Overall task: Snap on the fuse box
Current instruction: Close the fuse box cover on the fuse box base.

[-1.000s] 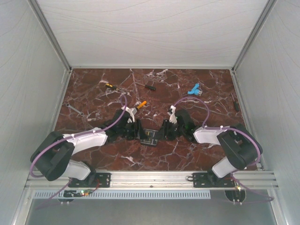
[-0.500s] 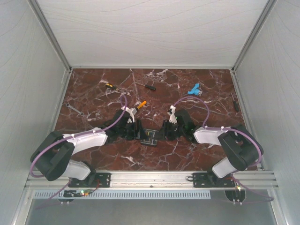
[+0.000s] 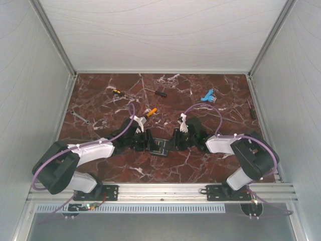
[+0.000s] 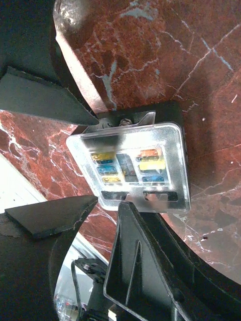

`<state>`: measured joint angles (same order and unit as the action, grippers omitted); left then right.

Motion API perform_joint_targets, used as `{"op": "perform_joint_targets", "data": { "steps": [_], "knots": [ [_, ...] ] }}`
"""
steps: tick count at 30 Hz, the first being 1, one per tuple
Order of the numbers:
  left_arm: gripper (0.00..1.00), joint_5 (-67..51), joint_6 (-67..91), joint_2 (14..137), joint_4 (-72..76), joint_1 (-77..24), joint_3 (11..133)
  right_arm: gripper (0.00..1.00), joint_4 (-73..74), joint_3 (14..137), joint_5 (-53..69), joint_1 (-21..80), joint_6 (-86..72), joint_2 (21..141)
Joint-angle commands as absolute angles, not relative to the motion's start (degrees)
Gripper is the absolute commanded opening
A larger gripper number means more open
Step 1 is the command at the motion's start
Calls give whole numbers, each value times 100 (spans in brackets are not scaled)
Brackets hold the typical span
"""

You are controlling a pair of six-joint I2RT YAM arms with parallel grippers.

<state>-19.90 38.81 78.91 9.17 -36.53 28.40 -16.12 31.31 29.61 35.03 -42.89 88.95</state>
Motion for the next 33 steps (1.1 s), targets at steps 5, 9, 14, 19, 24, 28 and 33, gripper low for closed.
{"op": "perform_joint_targets", "data": {
  "steps": [5,9,14,19,24,28,33],
  "knots": [
    [61,-1788,3914,7476,844,-3665,2745,30,-1358,3190,2663,3543,-4039,8642],
    [61,-1913,3962,7502,973,-3664,2673,32,-1155,3199,2585,3544,-4023,8389],
    [59,-2088,3973,7672,1108,-3673,2696,31,-1119,3151,2597,3543,-4063,8310],
    [56,-2102,3940,7708,1078,-3687,2733,31,-1217,3104,2630,3549,-4134,8395],
    [54,-1937,3862,7733,879,-3799,2848,31,-1271,3076,2673,3553,-4165,8440],
    [54,-1650,3762,7741,584,-3904,2989,31,-1255,3064,2647,3549,-4158,8446],
    [55,-1352,3683,7752,328,-4047,3144,31,-1240,3037,2628,3549,-4172,8424]
  ]
}}
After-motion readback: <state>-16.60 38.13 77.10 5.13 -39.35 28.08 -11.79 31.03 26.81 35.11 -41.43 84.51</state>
